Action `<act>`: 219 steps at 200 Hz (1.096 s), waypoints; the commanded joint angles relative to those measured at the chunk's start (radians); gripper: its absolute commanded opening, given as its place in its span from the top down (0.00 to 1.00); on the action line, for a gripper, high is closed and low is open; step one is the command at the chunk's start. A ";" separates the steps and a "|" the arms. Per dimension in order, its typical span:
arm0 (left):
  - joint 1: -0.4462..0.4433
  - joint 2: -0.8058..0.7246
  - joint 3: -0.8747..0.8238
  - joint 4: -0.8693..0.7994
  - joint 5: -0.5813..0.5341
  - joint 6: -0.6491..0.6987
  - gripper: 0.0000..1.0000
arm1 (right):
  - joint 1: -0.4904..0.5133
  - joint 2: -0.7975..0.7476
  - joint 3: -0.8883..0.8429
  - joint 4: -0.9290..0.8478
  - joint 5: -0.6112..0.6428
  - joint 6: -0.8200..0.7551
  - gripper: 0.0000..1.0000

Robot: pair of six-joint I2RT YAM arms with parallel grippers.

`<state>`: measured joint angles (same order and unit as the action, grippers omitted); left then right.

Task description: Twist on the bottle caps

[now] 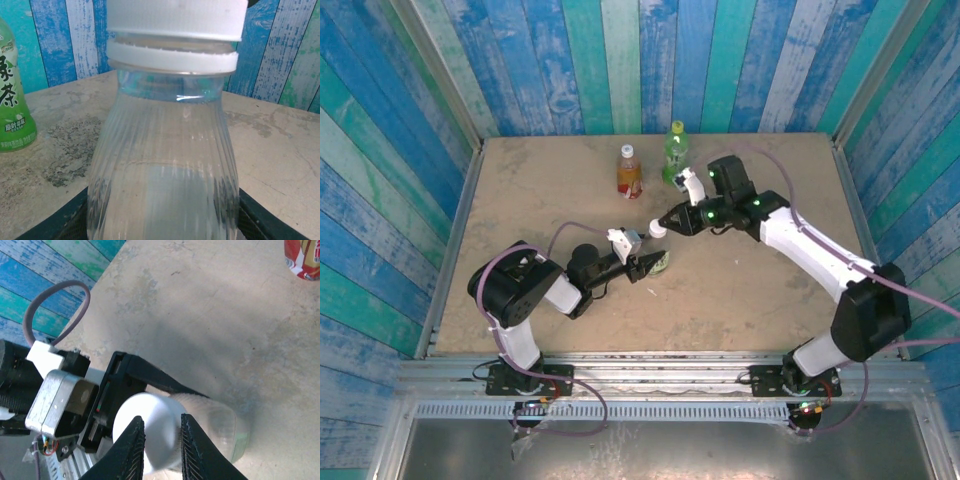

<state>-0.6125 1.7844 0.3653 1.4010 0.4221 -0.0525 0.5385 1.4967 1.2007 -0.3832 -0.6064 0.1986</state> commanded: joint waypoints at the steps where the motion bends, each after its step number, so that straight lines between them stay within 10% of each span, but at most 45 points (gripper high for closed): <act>1: 0.002 0.004 -0.001 -0.130 -0.023 -0.014 0.52 | 0.018 -0.061 -0.058 -0.066 -0.065 0.016 0.78; 91: 0.002 0.005 -0.004 -0.125 -0.010 -0.007 0.52 | 0.009 0.038 0.089 -0.032 0.072 -0.027 0.66; 219: 0.002 -0.004 0.004 -0.160 -0.017 -0.004 0.52 | 0.024 -0.114 -0.110 -0.031 -0.044 0.002 0.83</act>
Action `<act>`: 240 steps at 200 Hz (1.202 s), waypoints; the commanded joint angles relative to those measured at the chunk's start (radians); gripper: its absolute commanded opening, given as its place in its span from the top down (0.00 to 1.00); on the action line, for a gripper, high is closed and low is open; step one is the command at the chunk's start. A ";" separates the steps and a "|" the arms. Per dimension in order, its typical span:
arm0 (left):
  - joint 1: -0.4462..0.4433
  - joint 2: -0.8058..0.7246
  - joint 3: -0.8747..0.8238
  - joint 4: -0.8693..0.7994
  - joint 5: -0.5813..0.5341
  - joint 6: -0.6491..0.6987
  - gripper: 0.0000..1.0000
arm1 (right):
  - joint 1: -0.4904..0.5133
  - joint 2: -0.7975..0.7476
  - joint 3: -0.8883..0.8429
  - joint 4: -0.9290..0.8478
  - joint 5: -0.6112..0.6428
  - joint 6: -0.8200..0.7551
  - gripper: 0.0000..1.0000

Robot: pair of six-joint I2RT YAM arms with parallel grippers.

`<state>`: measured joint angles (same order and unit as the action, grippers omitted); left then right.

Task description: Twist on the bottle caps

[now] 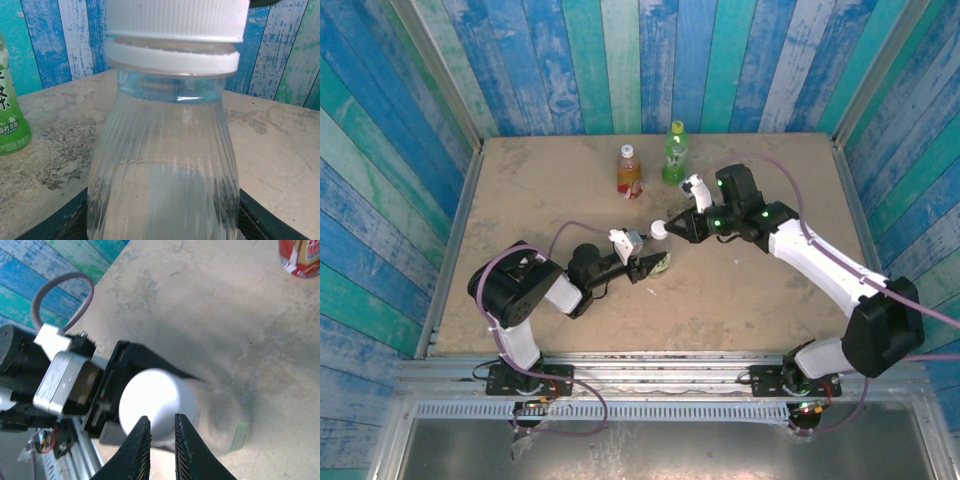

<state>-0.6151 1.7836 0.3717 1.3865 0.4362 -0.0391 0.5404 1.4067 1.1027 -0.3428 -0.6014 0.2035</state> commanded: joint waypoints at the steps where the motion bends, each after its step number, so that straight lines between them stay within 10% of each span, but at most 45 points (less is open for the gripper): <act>1: 0.005 -0.004 -0.002 -0.146 -0.031 -0.017 0.52 | 0.022 -0.024 -0.011 -0.072 -0.044 -0.003 0.83; 77: 0.005 -0.058 -0.012 -0.193 0.043 0.036 0.52 | 0.001 -0.012 0.089 -0.085 0.021 -0.266 0.48; 240: 0.005 -0.221 0.044 -0.458 0.261 0.156 0.49 | 0.030 -0.114 -0.033 -0.037 -0.097 -0.637 0.33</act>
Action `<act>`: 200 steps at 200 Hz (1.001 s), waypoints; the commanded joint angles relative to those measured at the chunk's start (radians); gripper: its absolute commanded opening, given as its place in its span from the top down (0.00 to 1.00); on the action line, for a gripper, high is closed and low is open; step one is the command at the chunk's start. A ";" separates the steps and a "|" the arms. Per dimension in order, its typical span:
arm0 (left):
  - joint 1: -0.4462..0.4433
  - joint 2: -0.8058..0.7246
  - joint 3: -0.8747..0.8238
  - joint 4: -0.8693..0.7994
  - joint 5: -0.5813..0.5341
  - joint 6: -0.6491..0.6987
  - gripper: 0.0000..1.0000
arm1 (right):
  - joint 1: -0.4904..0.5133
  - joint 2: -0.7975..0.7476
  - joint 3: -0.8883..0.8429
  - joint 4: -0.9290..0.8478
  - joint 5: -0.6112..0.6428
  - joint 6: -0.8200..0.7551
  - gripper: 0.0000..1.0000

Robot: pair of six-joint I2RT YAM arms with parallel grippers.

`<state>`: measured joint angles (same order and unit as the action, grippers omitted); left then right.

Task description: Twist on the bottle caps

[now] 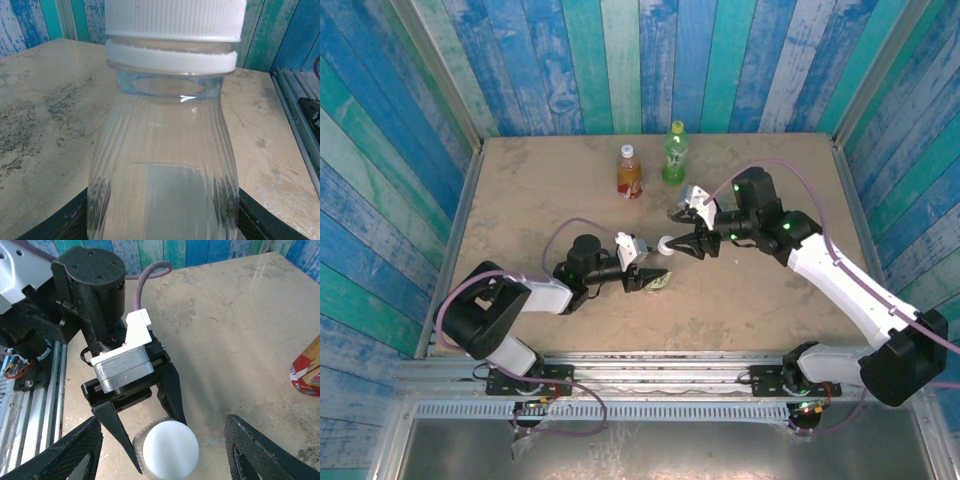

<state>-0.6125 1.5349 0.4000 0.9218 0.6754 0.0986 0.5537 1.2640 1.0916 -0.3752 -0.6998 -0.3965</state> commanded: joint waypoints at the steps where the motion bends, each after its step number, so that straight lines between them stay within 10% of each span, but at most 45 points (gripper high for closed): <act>1: 0.002 0.029 0.016 0.006 0.022 0.018 0.49 | 0.017 0.030 -0.024 -0.004 0.001 -0.037 0.33; 122: 0.001 0.047 0.014 0.013 0.016 0.018 0.47 | 0.024 0.162 -0.007 -0.066 -0.027 -0.074 0.52; 200: 0.002 0.102 0.005 0.100 -0.023 -0.014 0.23 | 0.031 0.181 0.013 -0.093 -0.021 -0.058 0.61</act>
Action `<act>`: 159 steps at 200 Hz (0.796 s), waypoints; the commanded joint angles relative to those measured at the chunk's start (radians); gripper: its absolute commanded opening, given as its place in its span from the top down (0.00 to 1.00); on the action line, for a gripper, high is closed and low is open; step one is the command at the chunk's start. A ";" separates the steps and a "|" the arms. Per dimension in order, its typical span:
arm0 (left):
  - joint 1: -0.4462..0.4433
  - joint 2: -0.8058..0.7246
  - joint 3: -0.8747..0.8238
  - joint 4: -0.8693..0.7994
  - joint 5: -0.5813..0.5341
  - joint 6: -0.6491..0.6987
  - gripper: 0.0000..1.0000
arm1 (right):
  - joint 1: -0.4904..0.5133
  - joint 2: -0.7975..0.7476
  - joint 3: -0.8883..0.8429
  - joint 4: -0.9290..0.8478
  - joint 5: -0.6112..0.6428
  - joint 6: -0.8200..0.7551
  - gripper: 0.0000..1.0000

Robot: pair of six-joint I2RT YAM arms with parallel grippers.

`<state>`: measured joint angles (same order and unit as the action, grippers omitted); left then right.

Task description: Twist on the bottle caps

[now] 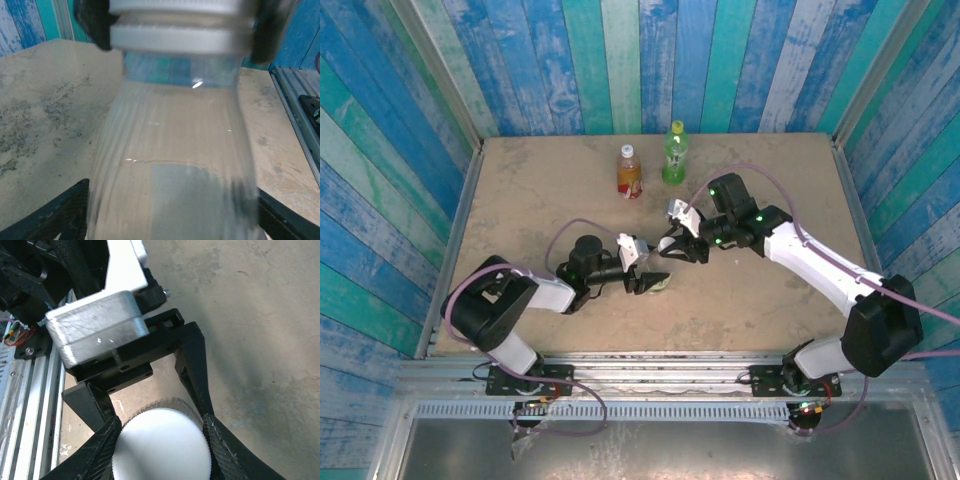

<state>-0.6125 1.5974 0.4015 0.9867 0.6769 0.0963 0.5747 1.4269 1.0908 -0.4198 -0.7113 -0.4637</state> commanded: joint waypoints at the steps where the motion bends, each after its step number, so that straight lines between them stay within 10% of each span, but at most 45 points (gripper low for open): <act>1: 0.002 0.041 0.003 0.036 -0.025 -0.012 0.22 | 0.009 0.018 0.014 -0.049 -0.010 0.008 0.61; 159: 0.008 0.003 -0.016 0.175 0.094 -0.108 0.46 | -0.042 -0.169 -0.023 0.032 -0.161 0.027 0.40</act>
<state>-0.6132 1.6283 0.3851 1.1294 0.6968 0.0177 0.5503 1.3231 1.0946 -0.4187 -0.7563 -0.4339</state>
